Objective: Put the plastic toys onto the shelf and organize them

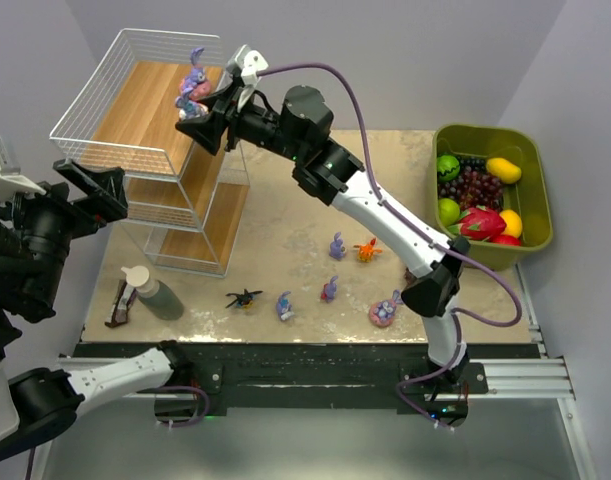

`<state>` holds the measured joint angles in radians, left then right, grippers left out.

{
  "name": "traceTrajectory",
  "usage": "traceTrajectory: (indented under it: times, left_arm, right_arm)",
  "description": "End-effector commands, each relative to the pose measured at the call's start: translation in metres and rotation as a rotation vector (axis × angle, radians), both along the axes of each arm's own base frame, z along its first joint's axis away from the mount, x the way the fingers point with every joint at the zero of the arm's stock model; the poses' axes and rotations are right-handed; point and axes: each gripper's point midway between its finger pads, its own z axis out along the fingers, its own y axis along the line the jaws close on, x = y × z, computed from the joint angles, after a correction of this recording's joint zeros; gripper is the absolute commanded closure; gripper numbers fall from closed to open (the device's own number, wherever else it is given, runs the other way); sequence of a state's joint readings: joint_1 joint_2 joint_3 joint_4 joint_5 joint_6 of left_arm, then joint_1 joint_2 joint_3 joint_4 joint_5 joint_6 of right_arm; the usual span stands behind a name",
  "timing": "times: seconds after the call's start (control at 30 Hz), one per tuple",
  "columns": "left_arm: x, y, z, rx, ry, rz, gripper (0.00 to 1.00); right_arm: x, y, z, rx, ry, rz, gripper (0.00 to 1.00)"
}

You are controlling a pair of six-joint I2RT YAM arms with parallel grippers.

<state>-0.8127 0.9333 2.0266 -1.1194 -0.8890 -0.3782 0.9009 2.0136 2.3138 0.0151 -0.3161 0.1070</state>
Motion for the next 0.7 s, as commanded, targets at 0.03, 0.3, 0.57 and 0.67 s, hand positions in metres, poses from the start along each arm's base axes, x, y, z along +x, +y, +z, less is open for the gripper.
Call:
traceTrajectory:
  times: [0.03,0.3,0.57,0.67]
  left_arm:
    - [-0.004,0.011,-0.021,-0.009,0.024,0.046,0.00]
    - [-0.007,0.015,-0.030,-0.036,0.030,0.058,0.00]
    - [0.000,0.009,-0.037,-0.028,0.045,0.076,0.01]
    - [0.004,0.007,-0.039,-0.006,0.058,0.087,0.01]
  right_arm:
    - [-0.011,-0.006,0.047,0.166,-0.028,0.108,1.00]
    - [-0.011,0.000,0.055,0.232,-0.052,0.171,1.00]
    - [0.015,0.000,0.048,0.286,0.031,0.116,0.95]
    - [0.022,0.003,0.043,0.304,0.064,0.102,0.94]
